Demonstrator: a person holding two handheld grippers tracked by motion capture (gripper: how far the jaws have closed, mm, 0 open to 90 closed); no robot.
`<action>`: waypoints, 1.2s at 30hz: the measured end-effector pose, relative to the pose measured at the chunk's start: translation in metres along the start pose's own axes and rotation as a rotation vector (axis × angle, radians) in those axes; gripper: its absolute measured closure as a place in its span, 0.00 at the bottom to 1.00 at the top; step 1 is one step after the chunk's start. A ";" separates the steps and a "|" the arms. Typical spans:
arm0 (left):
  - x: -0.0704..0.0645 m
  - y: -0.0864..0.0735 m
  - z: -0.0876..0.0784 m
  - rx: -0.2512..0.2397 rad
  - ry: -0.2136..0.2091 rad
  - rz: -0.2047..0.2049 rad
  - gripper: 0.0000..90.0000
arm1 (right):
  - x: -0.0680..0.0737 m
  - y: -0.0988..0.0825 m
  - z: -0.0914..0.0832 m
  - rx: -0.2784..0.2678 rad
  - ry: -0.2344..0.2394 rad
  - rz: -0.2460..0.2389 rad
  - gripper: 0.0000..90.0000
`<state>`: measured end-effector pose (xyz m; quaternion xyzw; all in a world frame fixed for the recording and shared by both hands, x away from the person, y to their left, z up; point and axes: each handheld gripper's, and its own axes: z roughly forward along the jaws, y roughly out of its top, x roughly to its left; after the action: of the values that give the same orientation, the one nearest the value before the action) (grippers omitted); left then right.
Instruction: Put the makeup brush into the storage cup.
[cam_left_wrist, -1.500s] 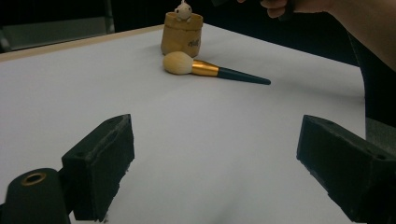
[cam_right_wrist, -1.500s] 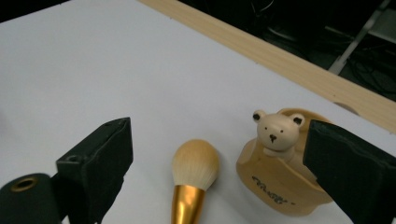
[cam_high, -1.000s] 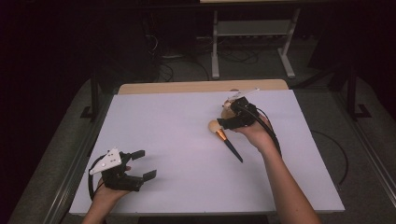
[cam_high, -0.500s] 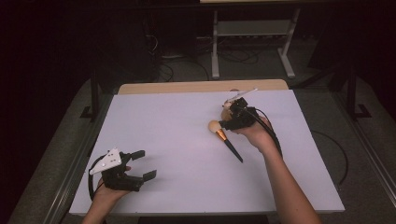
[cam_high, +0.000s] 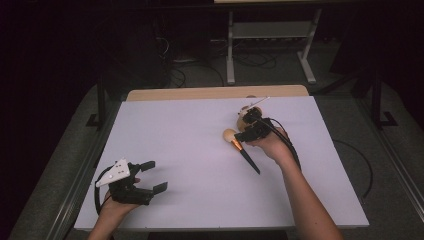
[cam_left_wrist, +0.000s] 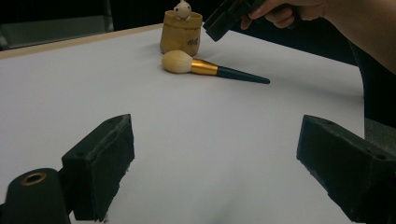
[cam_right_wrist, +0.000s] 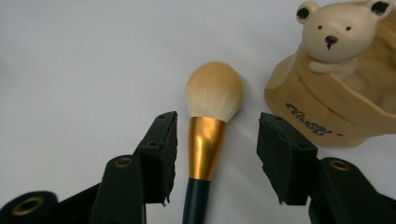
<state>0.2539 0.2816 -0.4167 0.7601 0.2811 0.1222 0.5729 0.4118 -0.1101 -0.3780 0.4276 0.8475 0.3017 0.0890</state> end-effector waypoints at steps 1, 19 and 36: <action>0.000 0.000 0.000 -0.001 0.000 0.000 0.12 | -0.001 0.000 0.002 0.004 -0.001 -0.002 0.52; 0.000 0.000 0.000 0.004 0.000 0.004 0.12 | 0.001 0.000 0.032 0.109 0.009 -0.014 0.54; 0.000 0.000 0.000 0.005 0.001 0.003 0.12 | 0.005 -0.002 0.054 0.176 -0.013 -0.032 0.54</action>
<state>0.2537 0.2811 -0.4168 0.7620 0.2805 0.1227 0.5706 0.4295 -0.0839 -0.4225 0.4221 0.8768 0.2218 0.0616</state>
